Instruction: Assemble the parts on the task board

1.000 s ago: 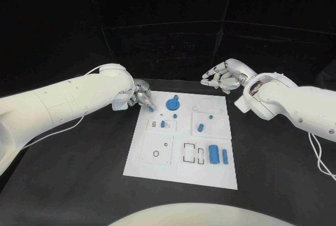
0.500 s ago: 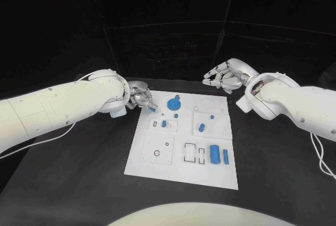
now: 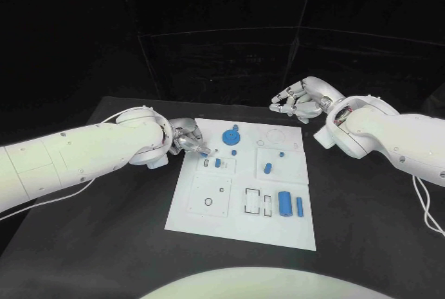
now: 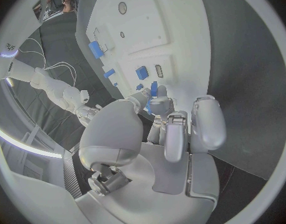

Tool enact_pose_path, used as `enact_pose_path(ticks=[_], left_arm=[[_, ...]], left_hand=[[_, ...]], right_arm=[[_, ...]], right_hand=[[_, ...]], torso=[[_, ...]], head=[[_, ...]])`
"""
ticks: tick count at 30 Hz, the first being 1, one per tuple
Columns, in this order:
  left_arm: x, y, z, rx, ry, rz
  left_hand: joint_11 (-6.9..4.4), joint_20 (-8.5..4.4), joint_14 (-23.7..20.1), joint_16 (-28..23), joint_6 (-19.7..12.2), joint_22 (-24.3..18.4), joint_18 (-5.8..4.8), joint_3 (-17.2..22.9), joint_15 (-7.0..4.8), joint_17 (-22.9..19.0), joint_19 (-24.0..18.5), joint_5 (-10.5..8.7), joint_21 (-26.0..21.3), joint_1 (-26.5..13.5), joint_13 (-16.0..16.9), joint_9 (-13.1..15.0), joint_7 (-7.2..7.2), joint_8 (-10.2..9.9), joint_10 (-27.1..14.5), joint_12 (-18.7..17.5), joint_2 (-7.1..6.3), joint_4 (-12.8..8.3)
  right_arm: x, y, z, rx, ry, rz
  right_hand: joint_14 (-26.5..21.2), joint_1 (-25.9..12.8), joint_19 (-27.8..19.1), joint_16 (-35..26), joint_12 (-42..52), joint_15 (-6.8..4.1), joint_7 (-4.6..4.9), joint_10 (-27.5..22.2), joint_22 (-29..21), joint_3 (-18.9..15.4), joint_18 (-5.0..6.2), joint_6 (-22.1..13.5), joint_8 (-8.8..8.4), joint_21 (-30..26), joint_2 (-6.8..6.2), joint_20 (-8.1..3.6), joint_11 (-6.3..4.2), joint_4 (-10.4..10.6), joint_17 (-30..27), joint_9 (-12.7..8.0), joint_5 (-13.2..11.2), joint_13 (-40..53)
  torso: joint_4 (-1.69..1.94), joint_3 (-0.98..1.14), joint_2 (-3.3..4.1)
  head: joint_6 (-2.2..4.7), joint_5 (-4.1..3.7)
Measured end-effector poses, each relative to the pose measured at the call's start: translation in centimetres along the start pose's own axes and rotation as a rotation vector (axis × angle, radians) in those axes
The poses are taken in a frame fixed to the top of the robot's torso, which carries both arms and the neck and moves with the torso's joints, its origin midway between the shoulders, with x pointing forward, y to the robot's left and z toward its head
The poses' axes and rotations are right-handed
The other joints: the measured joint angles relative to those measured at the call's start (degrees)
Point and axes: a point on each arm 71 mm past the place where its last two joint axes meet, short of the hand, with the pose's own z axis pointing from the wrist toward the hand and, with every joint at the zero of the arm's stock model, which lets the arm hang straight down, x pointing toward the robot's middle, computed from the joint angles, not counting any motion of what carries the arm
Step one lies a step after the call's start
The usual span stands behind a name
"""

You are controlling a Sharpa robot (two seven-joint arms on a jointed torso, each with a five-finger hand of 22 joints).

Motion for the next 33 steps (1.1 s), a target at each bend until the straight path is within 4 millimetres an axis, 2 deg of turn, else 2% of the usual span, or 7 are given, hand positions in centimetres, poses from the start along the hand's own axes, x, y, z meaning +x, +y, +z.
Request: enact_pose_path(ticks=[4,10,19,21,33], left_arm=[[0.3,-0.1,0.0,0.004,-0.002,0.005],[0.6,-0.1,0.0,0.005,0.002,0.02],[1.1,0.1,0.2,-0.005,0.022,0.052],[1.2,0.2,0.2,-0.007,0.026,0.058],[1.4,0.0,0.3,-0.006,0.036,0.073]], left_hand=[[0.0,0.0,0.0,0.0,0.0,0.0,0.0,0.02,0.0,0.0,0.0,0.0,0.0,-0.11,-0.47,0.0,0.0,0.09,0.0,-0.44,-0.1,-0.02],[0.01,0.0,0.0,0.0,-0.01,0.01,0.01,1.6,0.0,0.0,0.0,-0.01,0.0,-0.95,-0.08,0.07,0.01,0.53,0.0,-0.45,-0.45,-1.13],[0.02,0.0,0.0,0.0,0.12,0.08,0.0,1.83,0.0,0.0,0.0,-0.02,0.0,-1.25,0.08,0.46,-0.11,0.79,0.01,-0.16,-0.65,-1.04],[0.03,0.0,0.0,0.0,0.12,0.08,0.0,2.53,0.0,0.0,0.0,-0.19,0.0,-1.41,0.08,0.46,-0.11,0.79,0.01,-0.16,-0.7,-1.74],[0.11,0.0,0.0,0.0,0.12,0.07,0.0,2.53,0.0,0.0,0.0,-0.24,0.0,-1.4,0.2,0.42,-0.1,1.18,0.08,-0.16,-0.69,-1.74]], right_arm=[[0.0,0.0,0.0,0.0,0.001,0.0],[0.0,0.0,0.0,0.001,0.001,0.0],[0.0,0.0,0.0,0.0,0.001,0.0],[0.0,0.0,0.0,0.0,0.001,0.0],[0.0,0.0,0.0,0.0,0.001,0.0]], right_hand=[[0.0,0.0,0.0,0.0,0.0,0.0,0.0,0.0,0.0,0.0,0.0,0.0,0.0,0.0,0.0,0.0,0.0,0.0,0.0,0.0,0.0,0.0],[0.0,0.0,0.0,0.0,0.0,0.0,0.0,0.0,0.0,0.0,0.0,0.0,0.0,0.0,0.0,0.0,0.0,0.0,0.0,0.0,0.0,0.0],[0.0,0.0,0.0,0.0,0.0,0.0,0.0,0.0,0.0,0.0,0.0,0.0,0.0,0.0,0.0,0.0,0.0,0.0,0.0,0.0,0.0,0.0],[0.0,0.0,0.0,0.0,0.0,0.0,0.0,0.0,0.0,0.0,0.0,0.0,0.0,0.0,0.0,0.0,0.0,0.0,0.0,0.0,0.0,0.01],[0.0,0.0,0.0,0.0,0.0,0.0,0.0,0.0,0.0,0.0,0.0,0.0,0.0,0.0,0.0,0.0,0.0,0.0,0.0,0.0,0.0,0.01]], torso=[[-0.05,0.01,0.03],[-0.08,0.03,0.05],[-0.08,0.04,0.05],[-0.08,0.04,0.05],[-0.08,0.05,0.04]], head=[[0.0,0.03],[-0.12,0.04],[-0.24,0.04],[-0.24,0.04],[-0.25,0.07]])
